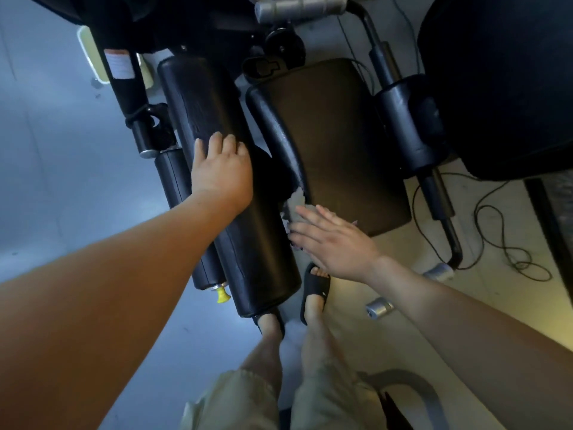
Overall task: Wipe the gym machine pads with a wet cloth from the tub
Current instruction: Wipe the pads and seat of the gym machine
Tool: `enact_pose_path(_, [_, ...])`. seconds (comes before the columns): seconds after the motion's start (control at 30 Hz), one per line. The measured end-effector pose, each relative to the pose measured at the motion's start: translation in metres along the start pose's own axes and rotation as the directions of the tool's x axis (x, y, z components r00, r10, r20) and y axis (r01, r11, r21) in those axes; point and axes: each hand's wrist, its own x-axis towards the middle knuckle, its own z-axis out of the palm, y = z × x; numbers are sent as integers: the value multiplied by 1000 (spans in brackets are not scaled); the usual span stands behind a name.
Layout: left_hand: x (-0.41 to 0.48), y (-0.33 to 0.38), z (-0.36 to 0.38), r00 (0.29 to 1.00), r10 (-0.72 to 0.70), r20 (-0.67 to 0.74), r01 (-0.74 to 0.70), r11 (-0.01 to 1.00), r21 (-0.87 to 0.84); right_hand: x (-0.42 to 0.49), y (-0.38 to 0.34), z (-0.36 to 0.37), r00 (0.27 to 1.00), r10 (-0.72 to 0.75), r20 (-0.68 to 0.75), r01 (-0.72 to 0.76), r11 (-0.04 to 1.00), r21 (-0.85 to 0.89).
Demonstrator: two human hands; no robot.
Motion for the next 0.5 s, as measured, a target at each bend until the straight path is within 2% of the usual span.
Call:
enact_pose_path(0.13, [-16, 22, 5, 994, 110, -26, -112, 991, -76, -28, 4, 6, 1000, 21, 4, -21, 998, -54])
enact_pose_path(0.23, [-23, 35, 13, 988, 156, -8, -156, 980, -121, -29, 16, 1, 979, 202, 31, -201, 979, -31])
enact_pose_path(0.37, [-30, 39, 19, 975, 220, 2, -219, 970, -102, -35, 26, 8, 877, 479, 45, -481, 875, 51])
enact_pose_path(0.5, [-30, 43, 20, 965, 261, -18, -261, 961, -88, -37, 25, 13, 755, 654, 35, -654, 750, 100])
